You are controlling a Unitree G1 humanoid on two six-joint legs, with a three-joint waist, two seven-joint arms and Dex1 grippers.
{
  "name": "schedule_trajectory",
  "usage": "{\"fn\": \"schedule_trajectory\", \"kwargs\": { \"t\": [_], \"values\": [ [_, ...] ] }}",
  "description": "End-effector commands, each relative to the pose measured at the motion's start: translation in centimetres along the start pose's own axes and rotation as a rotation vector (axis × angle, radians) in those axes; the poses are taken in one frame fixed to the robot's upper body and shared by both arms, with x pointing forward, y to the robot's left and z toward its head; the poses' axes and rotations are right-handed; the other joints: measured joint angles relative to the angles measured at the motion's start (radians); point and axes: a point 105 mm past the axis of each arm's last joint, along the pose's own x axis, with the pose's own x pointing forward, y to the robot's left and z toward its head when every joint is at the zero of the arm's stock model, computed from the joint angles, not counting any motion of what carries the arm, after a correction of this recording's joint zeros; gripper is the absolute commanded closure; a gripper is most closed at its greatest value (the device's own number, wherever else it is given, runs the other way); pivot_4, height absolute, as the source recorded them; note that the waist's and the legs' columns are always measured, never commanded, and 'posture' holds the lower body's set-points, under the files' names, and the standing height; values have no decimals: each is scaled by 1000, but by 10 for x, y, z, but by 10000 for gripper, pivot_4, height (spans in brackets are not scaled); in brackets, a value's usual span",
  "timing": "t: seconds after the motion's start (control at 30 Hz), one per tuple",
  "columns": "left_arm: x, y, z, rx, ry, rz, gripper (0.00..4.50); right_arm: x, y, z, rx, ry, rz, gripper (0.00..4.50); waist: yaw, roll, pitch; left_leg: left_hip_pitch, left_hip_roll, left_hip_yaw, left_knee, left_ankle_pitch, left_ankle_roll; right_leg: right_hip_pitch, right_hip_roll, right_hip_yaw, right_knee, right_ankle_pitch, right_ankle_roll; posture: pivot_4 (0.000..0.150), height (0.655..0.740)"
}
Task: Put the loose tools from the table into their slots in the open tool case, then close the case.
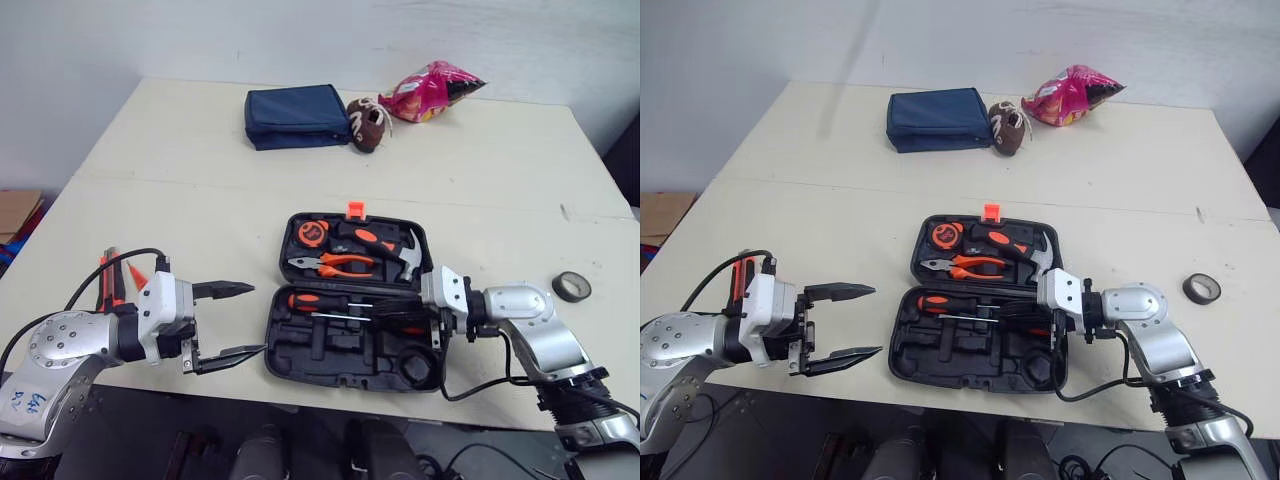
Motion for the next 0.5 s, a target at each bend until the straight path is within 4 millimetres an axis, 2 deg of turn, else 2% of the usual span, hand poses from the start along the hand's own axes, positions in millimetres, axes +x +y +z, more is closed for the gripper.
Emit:
{"fn": "schedule_trajectory", "kwargs": {
  "t": [0.03,0.3,0.37,0.5],
  "values": [
    [0,-1,3,28,-6,10,0,12,31,-35,36,159,116,44279,-2,-2,-1,0,0,0,0,0,0,0,0,0,0,0,0,1500,7400],
    [2,0,2,24,-2,15,0,15,28,-44,-10,202,70,44279,-15,-7,-5,2,0,-1,0,0,-1,2,0,0,0,0,0,1500,7400],
    [1,1,1,28,2,23,0,13,23,-29,-25,128,70,44279,-15,-7,-5,2,0,-1,0,0,-1,2,0,0,0,0,0,1500,7400],
    [-6,9,2,44,9,65,0,-2,5,19,-28,-103,-7,44279,-12,-4,-3,0,0,-1,0,-1,-1,1,0,0,-1,0,0,1500,7400]
  ]
}}
